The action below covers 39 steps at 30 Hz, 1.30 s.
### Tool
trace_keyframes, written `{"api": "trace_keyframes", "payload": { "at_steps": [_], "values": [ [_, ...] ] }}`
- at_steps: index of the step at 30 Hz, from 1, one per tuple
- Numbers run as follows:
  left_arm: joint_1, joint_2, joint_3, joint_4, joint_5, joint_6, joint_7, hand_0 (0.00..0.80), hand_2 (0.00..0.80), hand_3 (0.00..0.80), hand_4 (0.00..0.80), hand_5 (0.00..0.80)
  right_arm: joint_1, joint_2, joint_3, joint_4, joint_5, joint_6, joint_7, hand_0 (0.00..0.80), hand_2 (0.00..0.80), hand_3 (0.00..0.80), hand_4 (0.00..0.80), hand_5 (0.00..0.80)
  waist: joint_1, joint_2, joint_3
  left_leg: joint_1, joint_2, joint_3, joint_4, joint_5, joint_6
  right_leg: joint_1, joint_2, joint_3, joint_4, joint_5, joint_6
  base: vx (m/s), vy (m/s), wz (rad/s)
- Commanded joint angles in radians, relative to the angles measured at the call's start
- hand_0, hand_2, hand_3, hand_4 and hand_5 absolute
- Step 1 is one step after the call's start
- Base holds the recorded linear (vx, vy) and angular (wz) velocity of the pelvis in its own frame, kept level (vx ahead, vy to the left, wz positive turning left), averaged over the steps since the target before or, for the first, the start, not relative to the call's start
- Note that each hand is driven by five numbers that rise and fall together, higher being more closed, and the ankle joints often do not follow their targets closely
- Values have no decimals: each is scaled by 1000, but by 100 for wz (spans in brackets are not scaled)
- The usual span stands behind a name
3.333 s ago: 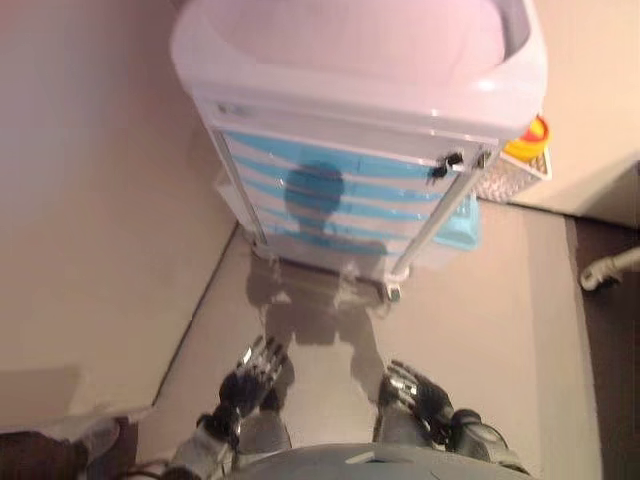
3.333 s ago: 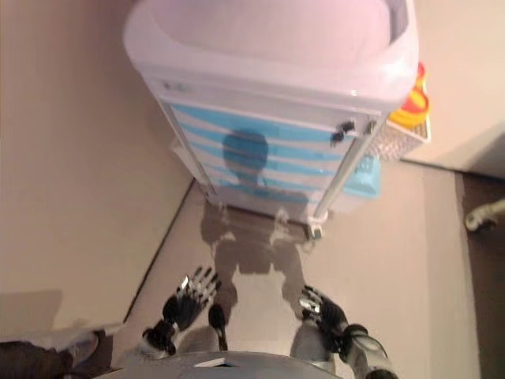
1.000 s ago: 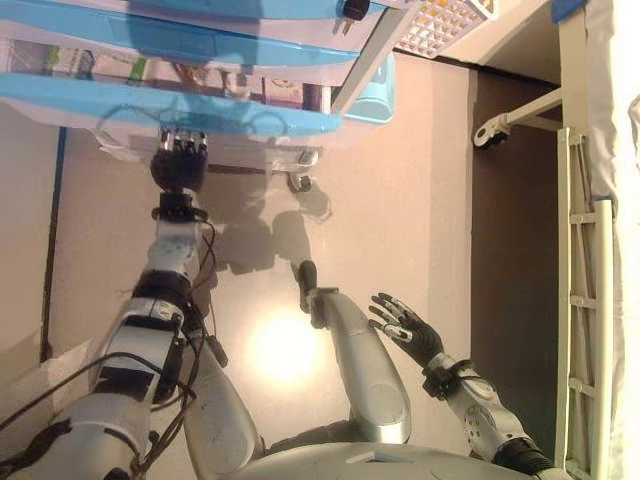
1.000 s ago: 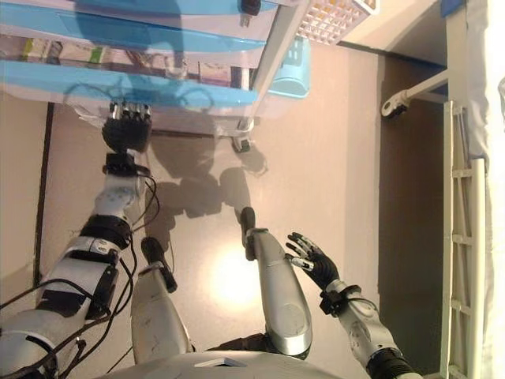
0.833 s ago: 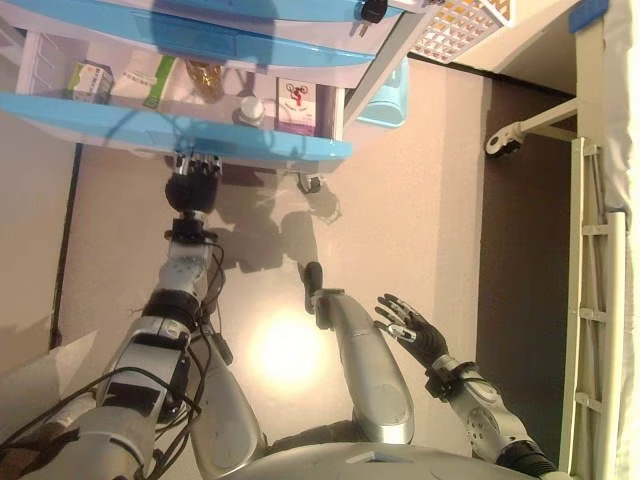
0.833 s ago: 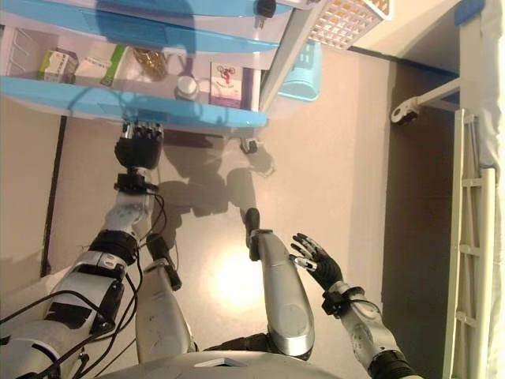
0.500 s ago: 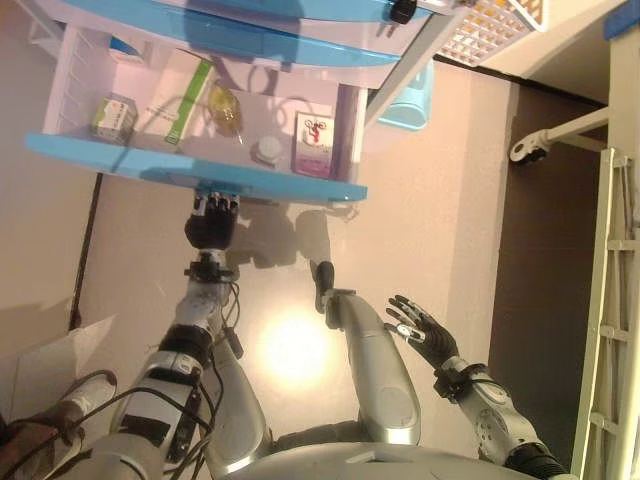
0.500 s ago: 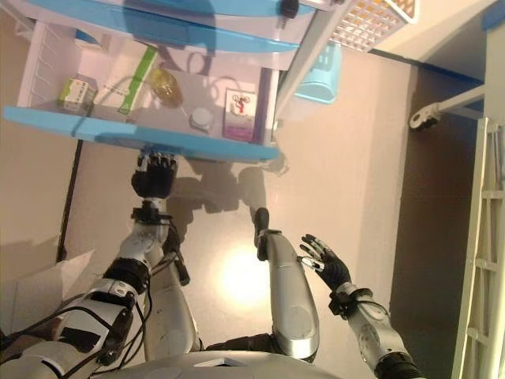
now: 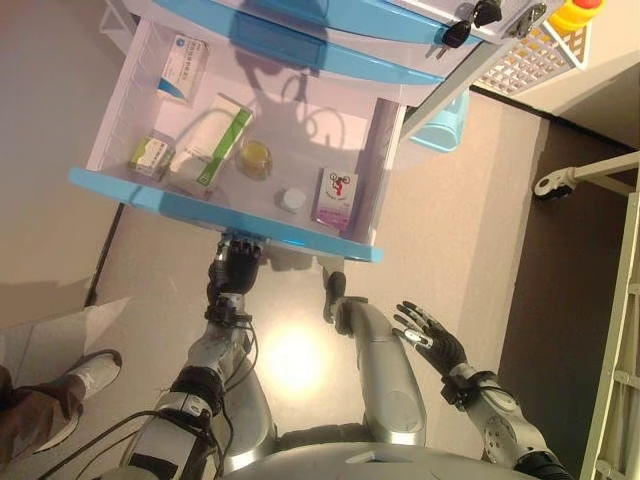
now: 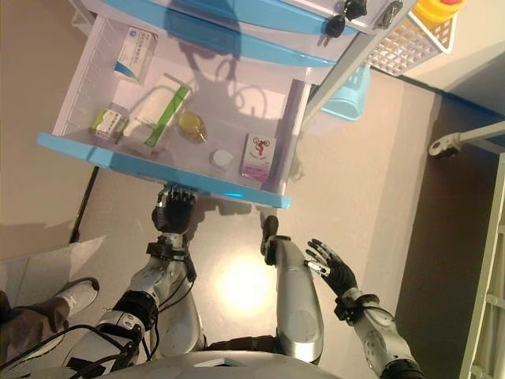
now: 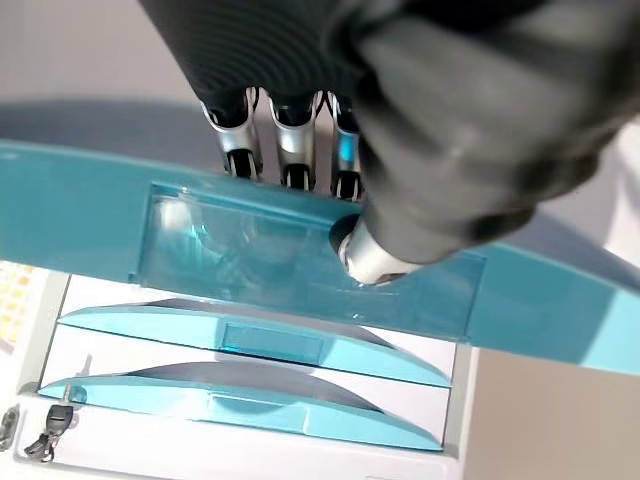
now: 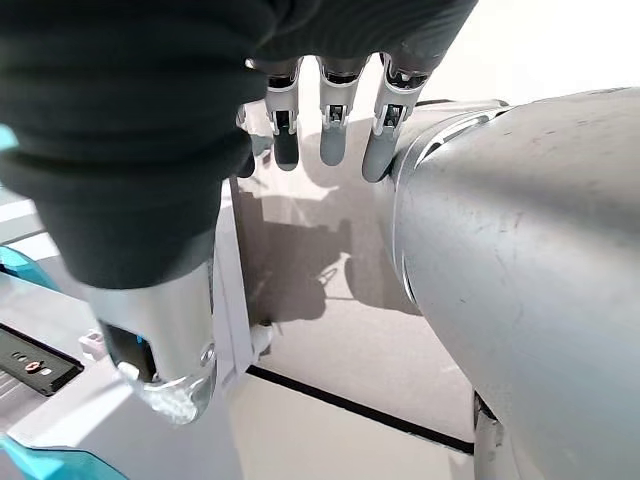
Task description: Open the drawer and pick up the medicine
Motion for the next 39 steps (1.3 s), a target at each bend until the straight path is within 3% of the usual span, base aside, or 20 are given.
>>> {"api": "trace_keyframes", "payload": {
  "at_steps": [1,7,15,22,26,33,38,39],
  "values": [
    [189,45,121,239,-47,11,258,0,0,0,0,0,112,73,40,16,-58,7,43,0,0,0,0,0,10,-35,-15,-75,-7,13,182,-68,51,-1,-20,-2,-71,97,57,9,58,6],
    [189,59,147,285,-43,65,361,0,0,0,0,0,103,66,22,49,-68,-1,56,0,0,0,0,0,11,-21,-15,-92,-10,3,209,-61,49,-18,-34,0,-40,85,57,14,60,13],
    [177,57,156,300,-42,92,379,0,0,0,0,0,103,56,8,62,-78,0,66,0,0,0,0,0,6,-12,-15,-108,-10,-4,238,-50,45,-34,-41,8,-17,80,59,10,27,10],
    [172,57,155,293,12,58,406,0,0,0,0,0,102,54,-2,62,-67,-9,44,0,0,0,0,0,4,-13,-15,-110,-3,-9,255,-43,38,-32,-41,12,-6,75,59,5,4,-1],
    [197,75,159,256,95,-12,445,0,0,0,0,0,117,34,-35,17,-80,-86,-50,0,0,0,0,0,4,-10,-16,-91,1,-6,249,-36,33,-12,-43,12,-15,75,61,0,0,0],
    [406,123,178,96,384,-82,437,0,0,0,0,0,223,-56,-294,-356,-26,-126,-215,0,0,0,0,0,7,0,-41,3,-4,17,186,-34,37,86,-54,11,-71,80,73,37,30,3],
    [529,120,221,60,501,-113,405,0,0,0,0,0,231,-96,-442,-538,-249,-254,-307,0,0,0,0,0,28,14,-71,71,-12,47,126,-31,37,153,-77,-4,-121,83,91,37,62,8],
    [548,116,233,64,534,-113,399,0,0,0,0,0,223,-126,-479,-594,-287,-249,-325,0,0,0,0,0,36,17,-80,91,-16,53,106,-31,36,175,-83,-10,-140,84,98,39,87,11]
  ]
}}
